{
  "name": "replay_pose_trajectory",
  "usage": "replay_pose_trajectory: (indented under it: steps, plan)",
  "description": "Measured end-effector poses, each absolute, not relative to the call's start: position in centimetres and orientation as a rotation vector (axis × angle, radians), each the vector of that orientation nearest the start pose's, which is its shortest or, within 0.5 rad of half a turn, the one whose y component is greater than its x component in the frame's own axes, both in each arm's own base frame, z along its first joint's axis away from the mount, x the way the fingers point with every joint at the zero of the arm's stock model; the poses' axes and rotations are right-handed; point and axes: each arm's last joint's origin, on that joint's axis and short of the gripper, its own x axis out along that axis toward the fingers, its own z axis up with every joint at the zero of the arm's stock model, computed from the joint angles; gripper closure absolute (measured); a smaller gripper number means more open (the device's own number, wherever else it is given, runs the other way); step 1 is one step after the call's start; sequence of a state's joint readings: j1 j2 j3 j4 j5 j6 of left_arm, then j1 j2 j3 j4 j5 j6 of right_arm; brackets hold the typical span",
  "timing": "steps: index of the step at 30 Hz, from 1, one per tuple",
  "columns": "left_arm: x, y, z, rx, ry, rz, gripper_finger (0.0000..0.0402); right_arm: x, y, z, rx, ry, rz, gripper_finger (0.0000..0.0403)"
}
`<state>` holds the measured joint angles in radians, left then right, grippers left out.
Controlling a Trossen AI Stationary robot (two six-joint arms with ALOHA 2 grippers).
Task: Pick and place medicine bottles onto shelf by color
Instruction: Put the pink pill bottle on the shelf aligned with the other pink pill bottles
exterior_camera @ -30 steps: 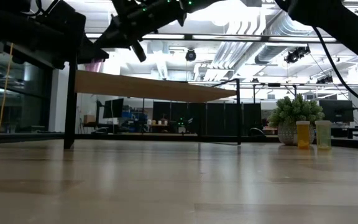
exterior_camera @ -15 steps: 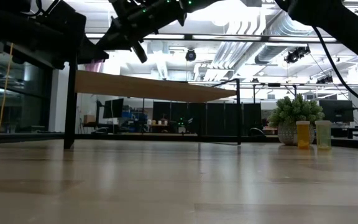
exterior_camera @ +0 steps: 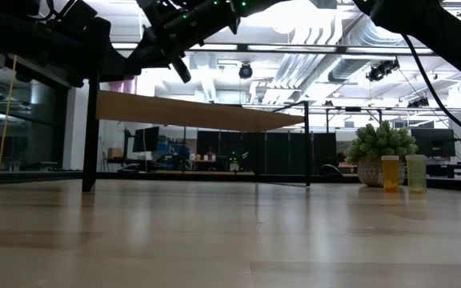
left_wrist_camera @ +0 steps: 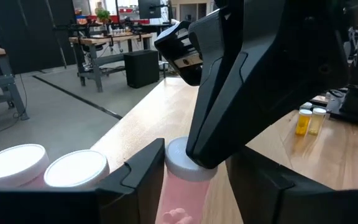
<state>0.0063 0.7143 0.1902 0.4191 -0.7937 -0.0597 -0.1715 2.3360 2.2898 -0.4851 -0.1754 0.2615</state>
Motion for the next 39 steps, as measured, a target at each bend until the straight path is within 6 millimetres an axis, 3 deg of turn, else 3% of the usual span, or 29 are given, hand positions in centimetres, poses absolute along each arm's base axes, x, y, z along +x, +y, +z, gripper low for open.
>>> replay_pose_trajectory:
  steps: [28, 39]
  plan:
    - [14.5, 2.1, 21.3, 0.065, -0.001, 0.795, 0.0194, 53.0, -9.2, 30.2, 0.322, 0.426, 0.004, 0.0403]
    - [13.7, 2.0, 22.6, 0.022, -0.104, 0.787, 0.0194, 52.0, -9.6, 33.9, 0.280, 0.345, 0.030, 0.0403]
